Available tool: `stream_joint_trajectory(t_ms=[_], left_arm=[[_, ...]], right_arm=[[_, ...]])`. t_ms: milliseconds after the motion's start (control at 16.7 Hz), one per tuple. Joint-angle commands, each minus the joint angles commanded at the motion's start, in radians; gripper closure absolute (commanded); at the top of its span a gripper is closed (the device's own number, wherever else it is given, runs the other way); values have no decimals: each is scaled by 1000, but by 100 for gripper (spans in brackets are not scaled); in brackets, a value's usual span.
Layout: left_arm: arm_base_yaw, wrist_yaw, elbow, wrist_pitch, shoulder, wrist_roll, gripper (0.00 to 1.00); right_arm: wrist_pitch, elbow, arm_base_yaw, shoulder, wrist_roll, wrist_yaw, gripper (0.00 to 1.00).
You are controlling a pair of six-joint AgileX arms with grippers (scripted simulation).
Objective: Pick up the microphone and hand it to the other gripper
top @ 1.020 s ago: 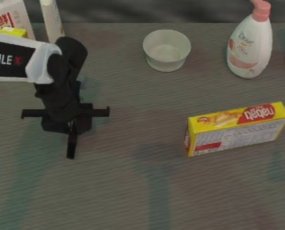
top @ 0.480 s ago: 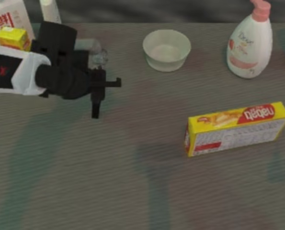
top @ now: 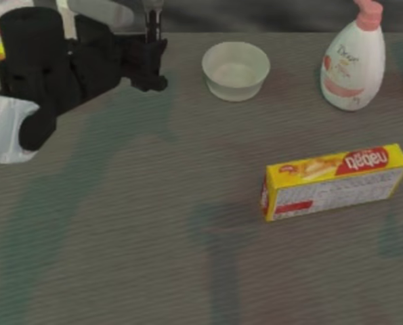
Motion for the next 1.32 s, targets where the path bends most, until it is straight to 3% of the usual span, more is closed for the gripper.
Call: stream_joint_trajectory(t_ms=[300,660,840,1200,1320], left_arm=[[10,83,-63,195,-84,51,100],[2,80,-61,199,-86,54,100],[-61,12,-72,178,-128,55,100],[-294,-238,-119,97,-282,52,100],[-343,-288,-128,80,-320,52,100]], right_arm=[[0,0,0,0,0,0,0],[0,0,0,0,0,0,0],[0,0,0,0,0,0,0],[0,0,0,0,0,0,0],[0,0,0,0,0,0,0]])
